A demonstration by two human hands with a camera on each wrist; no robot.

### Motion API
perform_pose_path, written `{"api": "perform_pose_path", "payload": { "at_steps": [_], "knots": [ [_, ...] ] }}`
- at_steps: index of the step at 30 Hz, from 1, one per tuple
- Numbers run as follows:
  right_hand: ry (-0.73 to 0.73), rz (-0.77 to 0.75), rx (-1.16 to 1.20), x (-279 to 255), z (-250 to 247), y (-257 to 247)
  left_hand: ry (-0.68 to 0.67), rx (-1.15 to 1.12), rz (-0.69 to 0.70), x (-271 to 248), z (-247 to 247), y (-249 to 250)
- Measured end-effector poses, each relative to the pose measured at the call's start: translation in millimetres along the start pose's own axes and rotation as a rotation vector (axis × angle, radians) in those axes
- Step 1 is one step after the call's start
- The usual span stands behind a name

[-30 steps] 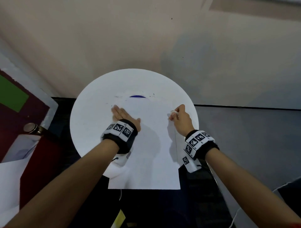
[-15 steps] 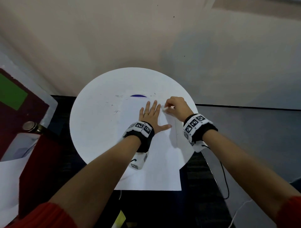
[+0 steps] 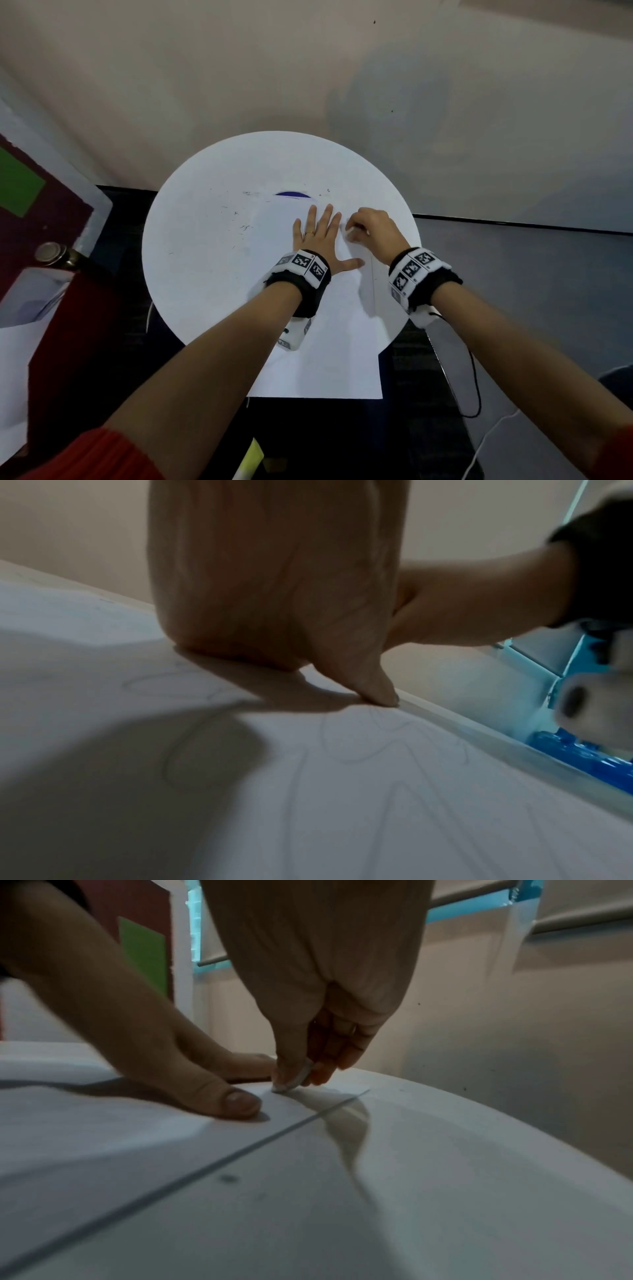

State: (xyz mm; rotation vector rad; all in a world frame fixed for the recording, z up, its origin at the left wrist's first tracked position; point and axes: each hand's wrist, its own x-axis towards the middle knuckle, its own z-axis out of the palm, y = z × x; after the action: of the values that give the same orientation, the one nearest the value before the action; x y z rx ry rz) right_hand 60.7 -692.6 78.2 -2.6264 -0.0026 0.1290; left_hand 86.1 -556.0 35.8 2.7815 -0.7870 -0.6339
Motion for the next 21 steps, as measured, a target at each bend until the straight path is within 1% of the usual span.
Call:
{"api": "perform_pose_path", "payload": {
  "at_steps": [3,6,9,11,13,15,18,21],
  "knots": [
    [0.039,0.052,0.084,4.9,5.3,2.9,-0.003,-0.004,0.006,0.0,-1.0,-0.3],
    [0.009,0.017,0.116,-17.9,8.4,7.8,-0.005,-0.018,0.009,0.0,-1.1,-1.3],
    [-0.018,-0.038,0.068,-15.3,4.1,3.3,-0.017,-0.016,0.006,0.0,-1.2,-0.2],
    [0.017,-0.023,0.056,1.3,4.4,0.3,-0.019,-0.009,0.0,0.5,-1.9,0.3],
    [0.045,0.003,0.065,6.7,8.4,1.5,-0.021,-0.013,-0.002,0.2,-2.4,0.3],
    [0.043,-0.01,0.064,-3.6,12.2,4.2,-0.027,-0.025,0.0,0.8,-3.3,0.1],
    [-0.009,-0.068,0.031,-14.7,11.2,6.8,-0.03,-0.032,-0.002,1.2,-3.6,0.4],
    [0.021,-0.027,0.0,5.8,5.6,5.3,-0.034,-0.019,-0.007,1.2,-3.6,1.0]
  ]
}}
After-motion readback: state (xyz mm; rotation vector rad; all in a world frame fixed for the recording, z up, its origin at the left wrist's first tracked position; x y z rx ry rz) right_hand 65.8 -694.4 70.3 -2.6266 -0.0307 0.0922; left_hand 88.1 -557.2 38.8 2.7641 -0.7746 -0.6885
